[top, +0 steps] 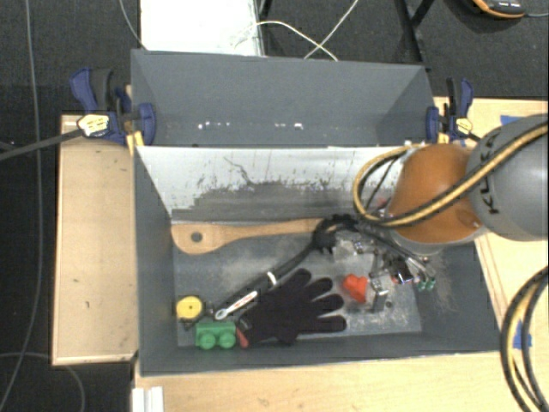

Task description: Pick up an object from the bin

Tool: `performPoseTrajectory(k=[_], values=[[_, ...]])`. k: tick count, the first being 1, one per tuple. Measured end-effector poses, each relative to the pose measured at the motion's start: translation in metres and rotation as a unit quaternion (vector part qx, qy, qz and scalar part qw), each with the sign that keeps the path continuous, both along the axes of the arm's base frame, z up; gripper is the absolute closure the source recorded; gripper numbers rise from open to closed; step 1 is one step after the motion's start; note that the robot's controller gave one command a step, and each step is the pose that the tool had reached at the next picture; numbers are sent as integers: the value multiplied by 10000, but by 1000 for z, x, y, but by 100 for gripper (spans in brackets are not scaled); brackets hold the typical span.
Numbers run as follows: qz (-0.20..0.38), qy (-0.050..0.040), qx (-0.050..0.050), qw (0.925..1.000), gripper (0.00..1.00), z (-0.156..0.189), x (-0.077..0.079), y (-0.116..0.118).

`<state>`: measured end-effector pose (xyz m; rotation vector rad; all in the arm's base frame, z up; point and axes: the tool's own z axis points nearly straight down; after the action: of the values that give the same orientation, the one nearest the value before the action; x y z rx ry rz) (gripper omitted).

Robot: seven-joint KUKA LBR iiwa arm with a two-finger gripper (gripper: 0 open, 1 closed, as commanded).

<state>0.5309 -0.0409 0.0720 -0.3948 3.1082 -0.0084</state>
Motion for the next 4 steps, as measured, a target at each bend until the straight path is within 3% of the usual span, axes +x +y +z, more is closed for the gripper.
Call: performPoseTrajectory(k=[1, 2, 3, 4], values=[[-1716, -5, 25, 9852, 0, -1, -28, 99], [-337, -42, -43, 9994, 0, -1, -6, 13], [22, -22, -31, 10000, 0, -1, -10, 35], [824, -39, -35, 9966, 0, 2, 0, 33]])
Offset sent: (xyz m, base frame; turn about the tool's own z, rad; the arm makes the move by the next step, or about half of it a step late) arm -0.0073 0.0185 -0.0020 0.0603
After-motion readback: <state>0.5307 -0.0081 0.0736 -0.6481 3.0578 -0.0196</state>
